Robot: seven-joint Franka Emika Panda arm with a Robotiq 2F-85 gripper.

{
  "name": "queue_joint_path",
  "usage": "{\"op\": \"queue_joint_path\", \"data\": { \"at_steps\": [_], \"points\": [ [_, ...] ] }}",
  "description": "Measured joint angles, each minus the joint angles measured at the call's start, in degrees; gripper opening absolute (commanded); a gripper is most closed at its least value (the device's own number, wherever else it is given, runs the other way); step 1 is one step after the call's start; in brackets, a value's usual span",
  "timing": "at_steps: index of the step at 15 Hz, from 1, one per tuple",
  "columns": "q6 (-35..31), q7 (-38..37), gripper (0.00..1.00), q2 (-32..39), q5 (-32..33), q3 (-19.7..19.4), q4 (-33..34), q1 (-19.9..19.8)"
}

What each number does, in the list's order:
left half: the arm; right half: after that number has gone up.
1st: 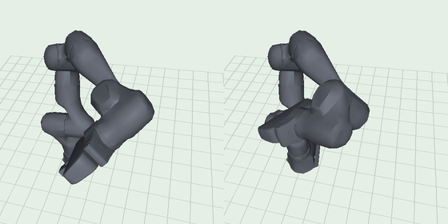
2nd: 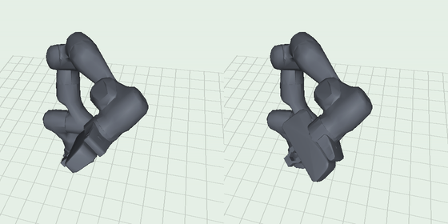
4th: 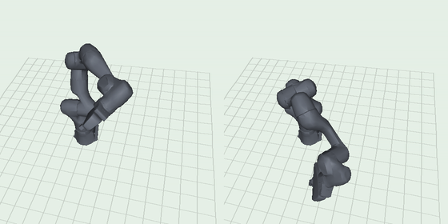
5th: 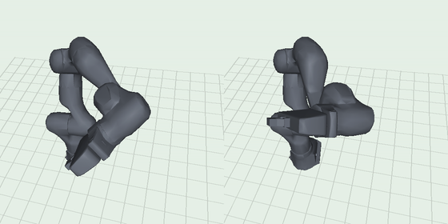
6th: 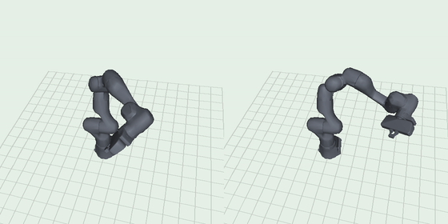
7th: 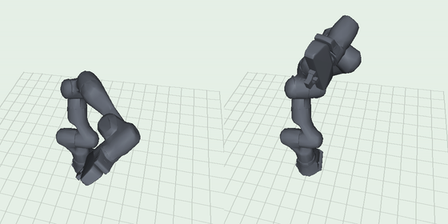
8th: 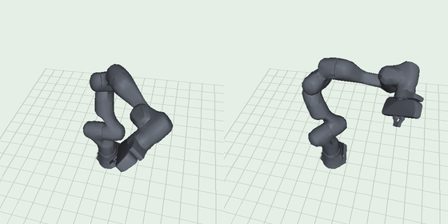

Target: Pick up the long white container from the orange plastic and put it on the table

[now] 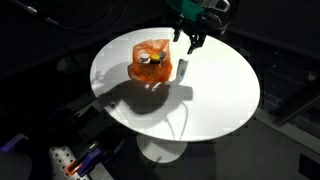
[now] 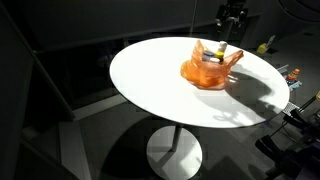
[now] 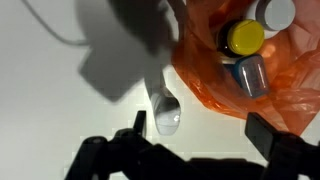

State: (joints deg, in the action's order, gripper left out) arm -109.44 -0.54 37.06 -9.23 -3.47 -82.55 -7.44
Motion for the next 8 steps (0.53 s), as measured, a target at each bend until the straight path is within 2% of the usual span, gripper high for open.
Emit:
{"op": "queue_joint_path", "data": {
  "at_steps": [8],
  "points": [
    [4.72,-4.86,1.0,-7.21,7.6,-1.37,-3.75,2.63]
  ]
}}
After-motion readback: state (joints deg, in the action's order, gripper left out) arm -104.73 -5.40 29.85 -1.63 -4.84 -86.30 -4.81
